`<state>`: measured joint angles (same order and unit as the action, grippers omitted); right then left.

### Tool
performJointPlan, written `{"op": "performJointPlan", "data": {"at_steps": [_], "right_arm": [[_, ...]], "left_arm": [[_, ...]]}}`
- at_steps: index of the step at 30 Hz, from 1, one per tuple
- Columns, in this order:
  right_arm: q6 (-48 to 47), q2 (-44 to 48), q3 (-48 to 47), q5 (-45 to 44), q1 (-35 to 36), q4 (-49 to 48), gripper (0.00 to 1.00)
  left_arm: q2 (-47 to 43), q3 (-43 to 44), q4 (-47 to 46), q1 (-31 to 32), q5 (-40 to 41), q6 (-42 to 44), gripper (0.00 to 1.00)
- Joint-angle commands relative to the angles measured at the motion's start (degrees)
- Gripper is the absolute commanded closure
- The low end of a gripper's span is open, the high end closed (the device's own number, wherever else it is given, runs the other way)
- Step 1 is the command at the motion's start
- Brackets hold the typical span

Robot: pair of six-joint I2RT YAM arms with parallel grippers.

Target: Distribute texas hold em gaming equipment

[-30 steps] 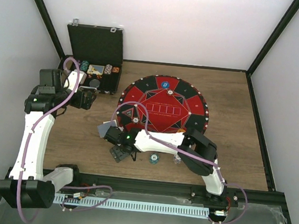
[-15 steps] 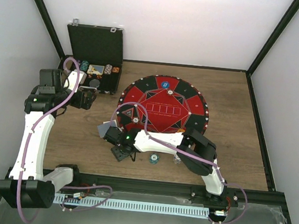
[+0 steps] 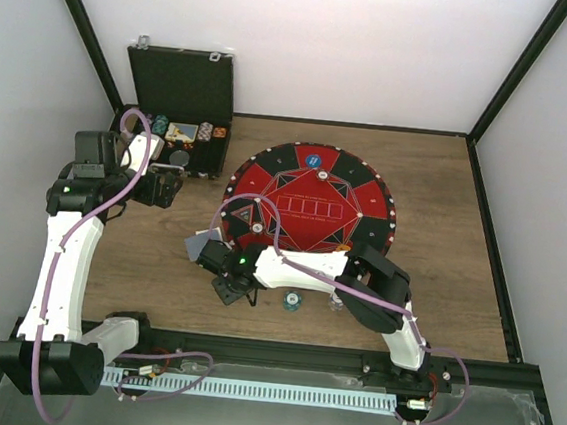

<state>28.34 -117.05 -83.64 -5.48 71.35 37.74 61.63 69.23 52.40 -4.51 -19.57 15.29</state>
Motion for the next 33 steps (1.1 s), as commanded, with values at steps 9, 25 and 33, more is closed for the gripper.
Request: {"op": "performJointPlan", "data": {"at_steps": [9,25,33], "right_arm": [[-0.03,5.86,-2.17,-2.02,-1.87,2.95,0.77],[-2.88,21.68,19.64,-4.63,-26.2,-1.54,0.8],[-2.99,20.16,24.14,-4.82,-30.56,-5.17,0.8]], "left_arm": [[-0.81,1.68,0.27,-0.4,0.14,0.55,0.0],[-0.68,2.35,0.51,-0.37,0.12,0.63,0.0],[-0.54,2.83,0.84,-0.34,0.06,0.85,0.0]]}}
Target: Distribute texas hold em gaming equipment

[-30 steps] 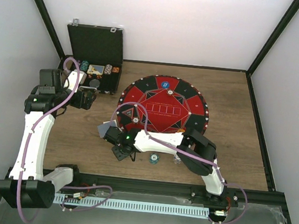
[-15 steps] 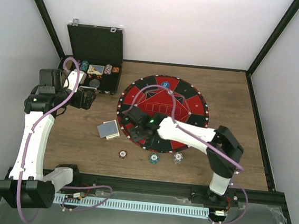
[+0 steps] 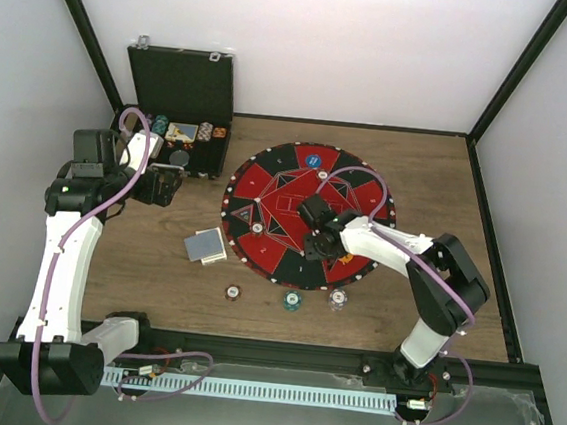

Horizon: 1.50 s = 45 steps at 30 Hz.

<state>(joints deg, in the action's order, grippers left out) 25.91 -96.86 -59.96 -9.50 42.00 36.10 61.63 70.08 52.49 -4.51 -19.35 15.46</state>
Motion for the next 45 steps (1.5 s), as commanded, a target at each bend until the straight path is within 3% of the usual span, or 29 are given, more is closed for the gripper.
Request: {"op": "performJointPlan", "data": {"at_steps": [1,19,26,29,36,45], "right_arm": [[-0.66,-0.41,0.66,-0.72,-1.41,-3.83,0.79],[-0.1,-2.66,1.94,-2.65,-2.97,-4.09,0.71],[-0.2,-0.87,0.9,-1.99,-2.93,-2.79,0.2],[-0.44,1.85,-0.63,-2.47,-2.24,-0.98,0.18],[3.47,7.03,-4.23,-3.88,8.22,5.26,0.18],[10.77,8.86,1.05,0.97,21.66,6.23,0.12]], "left_arm": [[-0.54,1.98,0.87,-0.36,-0.16,0.7,0.0],[-0.1,2.08,0.91,-0.39,-0.25,1.21,0.0],[-0.09,1.91,1.07,-0.35,-0.37,1.45,0.0],[-0.01,1.9,1.07,-0.35,-0.57,1.57,0.0],[0.17,1.99,0.69,-0.34,-0.97,1.13,0.0],[0.51,2.01,0.56,-0.31,-1.73,0.9,0.0]]}}
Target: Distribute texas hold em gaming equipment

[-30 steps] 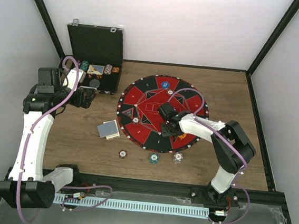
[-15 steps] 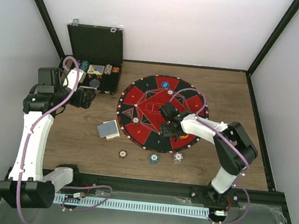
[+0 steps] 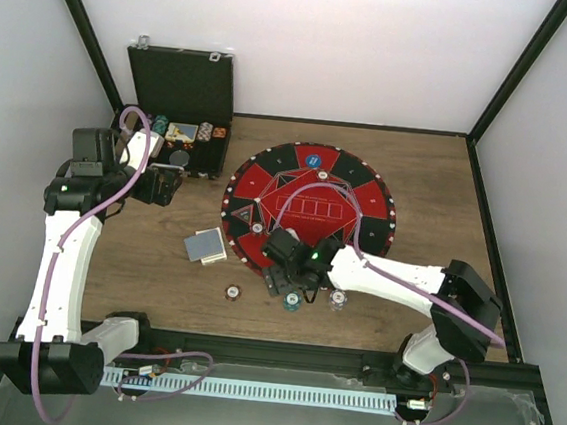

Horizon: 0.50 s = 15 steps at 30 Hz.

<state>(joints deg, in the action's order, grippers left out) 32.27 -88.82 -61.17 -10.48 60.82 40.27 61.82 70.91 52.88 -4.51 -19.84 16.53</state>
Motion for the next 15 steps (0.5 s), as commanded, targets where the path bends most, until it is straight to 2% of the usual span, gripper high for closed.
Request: {"op": "performJointPlan", "data": {"at_steps": [1,7,15], "right_arm": [[4.69,0.52,2.62,2.44,3.86,1.81,0.12],[5.25,-2.67,3.56,2.66,5.79,1.04,0.15],[5.48,-3.55,4.73,1.16,5.8,0.42,0.27]], "left_arm": [[0.33,1.08,0.12,-0.4,-1.21,-0.13,0.0],[0.14,1.06,0.18,-0.36,-1.04,-0.24,0.0],[-0.23,0.97,0.38,-0.38,-0.62,0.02,0.0]]}}
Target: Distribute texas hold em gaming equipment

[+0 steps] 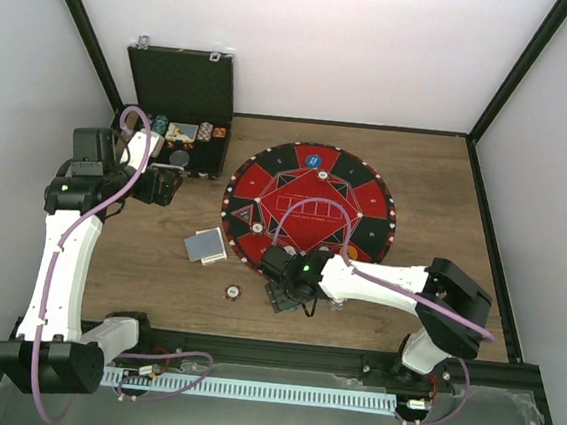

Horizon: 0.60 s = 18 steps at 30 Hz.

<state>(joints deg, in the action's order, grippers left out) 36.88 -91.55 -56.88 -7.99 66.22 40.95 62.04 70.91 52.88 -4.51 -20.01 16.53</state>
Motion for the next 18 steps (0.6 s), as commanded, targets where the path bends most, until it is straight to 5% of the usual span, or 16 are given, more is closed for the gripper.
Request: {"op": "performJointPlan", "data": {"at_steps": [1,8,18], "right_arm": [[0.83,-0.95,0.52,-1.46,0.41,-0.21,0.28],[0.95,-0.8,0.54,-1.93,0.41,-0.27,0.44],[1.08,-0.79,1.07,-2.73,0.4,0.09,0.51]], "left_arm": [[-0.39,0.95,0.38,-0.39,-0.47,0.03,0.0],[-0.51,0.89,0.31,-0.36,-0.56,-0.12,0.0],[-0.64,1.07,0.3,-0.32,-0.38,-0.2,0.0]]}}
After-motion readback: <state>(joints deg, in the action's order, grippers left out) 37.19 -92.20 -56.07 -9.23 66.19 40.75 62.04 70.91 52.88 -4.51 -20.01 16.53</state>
